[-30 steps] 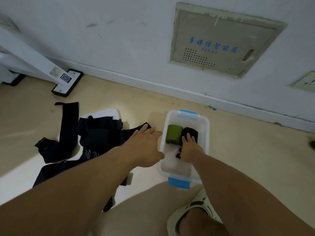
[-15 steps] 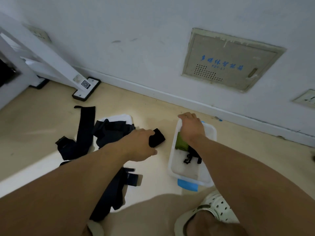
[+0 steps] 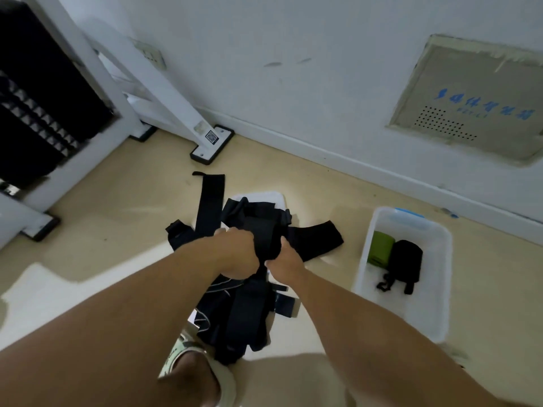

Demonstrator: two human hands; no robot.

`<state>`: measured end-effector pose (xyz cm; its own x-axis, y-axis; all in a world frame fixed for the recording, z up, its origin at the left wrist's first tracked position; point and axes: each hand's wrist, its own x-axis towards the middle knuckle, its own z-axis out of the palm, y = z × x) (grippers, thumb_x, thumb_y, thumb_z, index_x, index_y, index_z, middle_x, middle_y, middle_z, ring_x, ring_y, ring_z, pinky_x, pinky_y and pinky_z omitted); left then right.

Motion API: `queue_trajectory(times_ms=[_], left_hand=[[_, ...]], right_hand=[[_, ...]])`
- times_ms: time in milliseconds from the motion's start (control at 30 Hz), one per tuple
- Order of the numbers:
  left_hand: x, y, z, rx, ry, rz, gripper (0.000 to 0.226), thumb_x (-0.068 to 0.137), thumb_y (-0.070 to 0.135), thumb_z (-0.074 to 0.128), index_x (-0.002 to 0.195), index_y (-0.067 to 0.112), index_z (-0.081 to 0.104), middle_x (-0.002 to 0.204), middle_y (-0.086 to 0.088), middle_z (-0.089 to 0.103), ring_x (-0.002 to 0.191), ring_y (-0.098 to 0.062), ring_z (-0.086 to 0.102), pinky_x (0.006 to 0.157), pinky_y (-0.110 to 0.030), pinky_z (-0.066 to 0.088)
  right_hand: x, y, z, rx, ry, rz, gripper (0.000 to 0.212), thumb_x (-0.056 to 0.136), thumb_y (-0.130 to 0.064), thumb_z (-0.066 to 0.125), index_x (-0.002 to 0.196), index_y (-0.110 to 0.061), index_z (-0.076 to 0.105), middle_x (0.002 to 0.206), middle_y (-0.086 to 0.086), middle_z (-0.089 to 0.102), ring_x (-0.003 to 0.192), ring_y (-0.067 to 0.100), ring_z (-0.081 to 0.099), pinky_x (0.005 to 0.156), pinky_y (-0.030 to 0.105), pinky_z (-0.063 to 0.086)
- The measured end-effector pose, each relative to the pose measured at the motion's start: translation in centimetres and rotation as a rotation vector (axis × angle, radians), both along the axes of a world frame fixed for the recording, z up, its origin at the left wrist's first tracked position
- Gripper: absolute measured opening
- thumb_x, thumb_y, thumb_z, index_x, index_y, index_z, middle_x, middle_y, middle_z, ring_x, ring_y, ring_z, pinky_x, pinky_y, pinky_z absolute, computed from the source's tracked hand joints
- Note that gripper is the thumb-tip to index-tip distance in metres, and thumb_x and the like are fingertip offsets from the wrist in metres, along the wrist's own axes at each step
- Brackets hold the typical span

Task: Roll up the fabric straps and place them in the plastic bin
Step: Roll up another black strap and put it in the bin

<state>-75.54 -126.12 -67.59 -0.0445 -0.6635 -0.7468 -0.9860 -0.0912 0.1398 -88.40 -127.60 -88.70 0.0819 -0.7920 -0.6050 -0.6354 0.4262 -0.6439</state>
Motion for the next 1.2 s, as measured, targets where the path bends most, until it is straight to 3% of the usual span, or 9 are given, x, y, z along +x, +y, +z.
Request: queue_trajectory(times_ms=[100,233,333,400,567,767,833,1067,1200], left_hand=[[1.4,-0.4,-0.2,-0.020,-0.035,-0.007,0.067,0.100,0.030,0.056,0.159,0.013,0.029,0.164,-0.011,0.030,0.154,-0.037,0.021,0.123,-0.052,0.027],[2.8,-0.8,-0.2,-0.034,-0.100,-0.012,0.052,0.099,0.031,0.058,0.144,0.007,0.045,0.151,-0.014,0.045,0.145,-0.039,0.034,0.118,-0.055,0.034],[3.5,-0.9,0.2,-0.039,-0.108,0.009,0.037,0.100,0.028,0.057,0.128,0.005,0.053,0.135,-0.014,0.056,0.131,-0.036,0.049,0.109,-0.042,0.043],[3.6,-1.0,0.6,-0.055,-0.118,0.004,0.028,0.102,0.029,0.055,0.122,0.009,0.054,0.128,-0.010,0.058,0.125,-0.032,0.052,0.101,-0.034,0.041],[4.5,-0.7,0.6,-0.071,-0.114,0.033,0.040,0.098,0.031,0.059,0.134,0.014,0.053,0.127,-0.008,0.060,0.127,-0.033,0.050,0.108,-0.046,0.046],[5.6,-0.6,1.9,-0.170,-0.058,0.073,0.048,0.095,0.017,0.055,0.143,0.013,0.047,0.137,-0.009,0.058,0.124,-0.031,0.052,0.102,-0.039,0.048],[5.2,-0.6,2.4,-0.244,0.016,0.104,0.052,0.095,0.018,0.058,0.146,0.013,0.045,0.140,-0.010,0.056,0.125,-0.032,0.053,0.104,-0.042,0.048],[1.9,0.6,5.7,-0.452,0.584,0.321,0.078,0.092,0.050,0.070,0.158,0.028,0.034,0.152,0.002,0.051,0.139,-0.017,0.048,0.102,-0.026,0.036],[0.0,1.3,7.9,-0.327,0.877,0.333,0.066,0.085,0.022,0.082,0.143,0.032,0.052,0.129,0.010,0.068,0.119,-0.007,0.065,0.098,-0.026,0.052]], right_hand=[[1.6,-0.9,0.3,-0.078,0.028,-0.020,0.094,0.095,-0.031,0.067,0.163,-0.022,0.003,0.166,0.007,0.020,0.142,0.030,0.041,0.109,0.041,0.043],[3.7,-3.1,0.6,0.101,-0.156,-0.292,0.103,0.085,-0.034,0.078,0.162,-0.017,0.012,0.139,0.011,0.058,0.125,0.031,0.058,0.100,0.040,0.052],[5.1,-3.1,0.4,0.176,-0.221,-0.317,0.043,0.086,-0.031,0.077,0.112,-0.007,0.055,0.099,0.006,0.071,0.090,0.021,0.067,0.085,0.037,0.060],[5.4,-2.7,0.5,0.204,-0.236,-0.290,0.021,0.091,-0.030,0.073,0.091,-0.014,0.059,0.089,0.004,0.067,0.078,0.017,0.061,0.071,0.031,0.058],[4.5,-2.9,2.3,0.058,-0.222,-0.295,0.019,0.099,-0.022,0.061,0.111,-0.009,0.066,0.096,0.010,0.065,0.093,0.026,0.063,0.096,0.044,0.056],[1.3,-6.5,10.6,-0.145,-0.332,-0.377,0.022,0.104,-0.019,0.047,0.122,-0.013,0.059,0.112,0.005,0.060,0.105,0.025,0.057,0.093,0.035,0.045],[-0.1,-7.5,15.0,-0.190,-0.408,-0.404,0.017,0.104,-0.019,0.047,0.111,-0.016,0.062,0.106,0.005,0.065,0.102,0.027,0.063,0.095,0.045,0.053],[-4.0,-6.0,30.0,-0.352,-0.569,-0.253,0.019,0.107,-0.014,0.045,0.105,-0.014,0.065,0.091,-0.002,0.068,0.082,0.015,0.065,0.067,0.030,0.054],[-6.2,-2.8,34.8,-0.436,-0.547,-0.094,0.017,0.106,-0.019,0.049,0.098,-0.022,0.064,0.077,-0.008,0.068,0.067,0.010,0.062,0.058,0.024,0.046]])
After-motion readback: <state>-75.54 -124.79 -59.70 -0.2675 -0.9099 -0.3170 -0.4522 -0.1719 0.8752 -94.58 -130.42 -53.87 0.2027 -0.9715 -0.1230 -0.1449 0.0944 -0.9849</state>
